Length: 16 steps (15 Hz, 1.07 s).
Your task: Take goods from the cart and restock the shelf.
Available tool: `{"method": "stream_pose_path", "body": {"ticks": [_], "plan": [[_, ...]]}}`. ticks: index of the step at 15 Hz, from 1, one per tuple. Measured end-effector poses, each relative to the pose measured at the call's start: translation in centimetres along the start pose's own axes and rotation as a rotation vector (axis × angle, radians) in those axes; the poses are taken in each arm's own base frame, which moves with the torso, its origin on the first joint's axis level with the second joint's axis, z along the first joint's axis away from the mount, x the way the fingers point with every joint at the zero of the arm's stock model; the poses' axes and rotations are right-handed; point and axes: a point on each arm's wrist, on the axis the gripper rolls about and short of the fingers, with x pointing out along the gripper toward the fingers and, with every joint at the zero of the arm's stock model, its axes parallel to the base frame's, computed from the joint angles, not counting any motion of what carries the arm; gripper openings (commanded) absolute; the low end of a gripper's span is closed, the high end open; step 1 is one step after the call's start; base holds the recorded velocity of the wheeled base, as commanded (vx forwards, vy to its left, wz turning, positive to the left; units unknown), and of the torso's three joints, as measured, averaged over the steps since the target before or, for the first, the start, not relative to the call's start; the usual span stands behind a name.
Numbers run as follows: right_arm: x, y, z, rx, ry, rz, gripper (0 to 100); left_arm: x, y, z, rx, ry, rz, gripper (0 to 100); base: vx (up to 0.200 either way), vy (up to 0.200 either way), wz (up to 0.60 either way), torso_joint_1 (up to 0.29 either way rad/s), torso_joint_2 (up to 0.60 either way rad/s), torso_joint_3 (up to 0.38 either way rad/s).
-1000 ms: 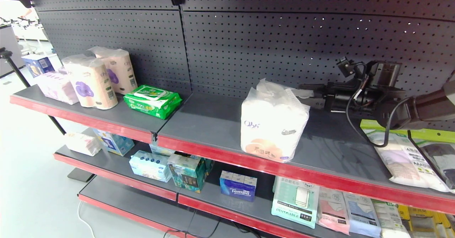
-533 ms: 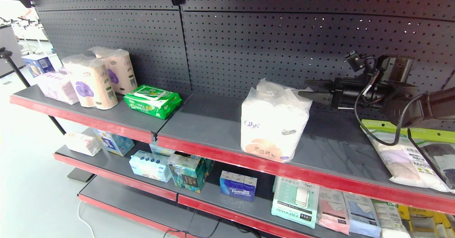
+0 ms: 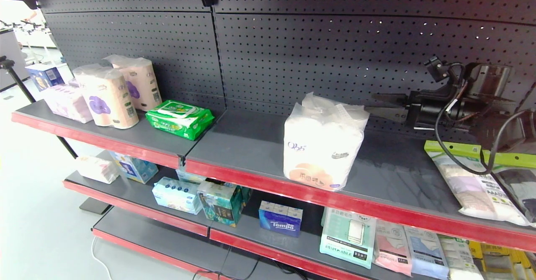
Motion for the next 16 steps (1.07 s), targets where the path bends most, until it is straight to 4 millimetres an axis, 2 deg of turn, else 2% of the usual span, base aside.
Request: {"method": "stream_pose_path", "body": {"ticks": [6, 9, 16], "plan": [[-2.7, 1.2, -0.2, 0.127, 0.087, -0.206, 100, 0.0, 0.0, 0.0, 0.000, 0.000, 0.001, 100, 0.000, 0.000, 0.00, 0.000, 0.00, 0.000], [-4.0, 2.0, -0.9, 0.177, 0.163, -0.438, 100, 0.0, 0.0, 0.0, 0.000, 0.000, 0.000, 100, 0.000, 0.000, 0.00, 0.000, 0.00, 0.000], [-4.9, 6.1, -3.1, 0.238, 0.333, -0.695, 100, 0.0, 0.0, 0.0, 0.000, 0.000, 0.001, 100, 0.000, 0.000, 0.00, 0.000, 0.00, 0.000]]}}
